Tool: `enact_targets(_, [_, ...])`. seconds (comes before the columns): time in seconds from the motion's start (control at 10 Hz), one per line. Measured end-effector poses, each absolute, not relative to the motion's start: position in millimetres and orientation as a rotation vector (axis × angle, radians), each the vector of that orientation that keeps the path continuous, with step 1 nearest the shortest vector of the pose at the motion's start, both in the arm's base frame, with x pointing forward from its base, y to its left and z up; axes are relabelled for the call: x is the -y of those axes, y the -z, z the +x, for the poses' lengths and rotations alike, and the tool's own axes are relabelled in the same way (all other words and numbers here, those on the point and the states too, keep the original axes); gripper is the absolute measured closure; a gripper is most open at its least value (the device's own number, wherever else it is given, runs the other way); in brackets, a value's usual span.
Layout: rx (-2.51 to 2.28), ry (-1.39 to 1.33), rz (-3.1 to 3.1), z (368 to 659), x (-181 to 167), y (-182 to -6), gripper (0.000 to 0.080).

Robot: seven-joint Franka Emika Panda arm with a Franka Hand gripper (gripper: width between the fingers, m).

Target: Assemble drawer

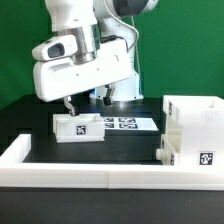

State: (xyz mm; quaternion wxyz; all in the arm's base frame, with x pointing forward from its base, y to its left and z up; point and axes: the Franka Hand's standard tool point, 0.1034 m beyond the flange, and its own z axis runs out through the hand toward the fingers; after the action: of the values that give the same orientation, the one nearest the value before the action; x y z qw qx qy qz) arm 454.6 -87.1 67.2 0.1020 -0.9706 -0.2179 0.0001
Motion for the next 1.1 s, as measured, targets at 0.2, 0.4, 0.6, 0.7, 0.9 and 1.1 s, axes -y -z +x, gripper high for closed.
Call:
enact_targets(0.2, [0.546,-0.002,-2.902,454,87,-67.1,0.0150])
enact_targets(0.4, [0.587,0.009,-2.934,434,82,-66.2,0.0150])
enact_targets(0.6, [0.591,0.077,-2.981,417,82,-59.4,0.0150])
enact_targets(0.7, [0.592,0.114,-3.004,406,81,-53.9,0.0150])
enact_targets(0.9, [0.563,0.135,-3.020,391,85,-38.5,0.0150])
enact_targets(1.1, [0.566,0.134,-3.018,392,84,-38.8,0.0150])
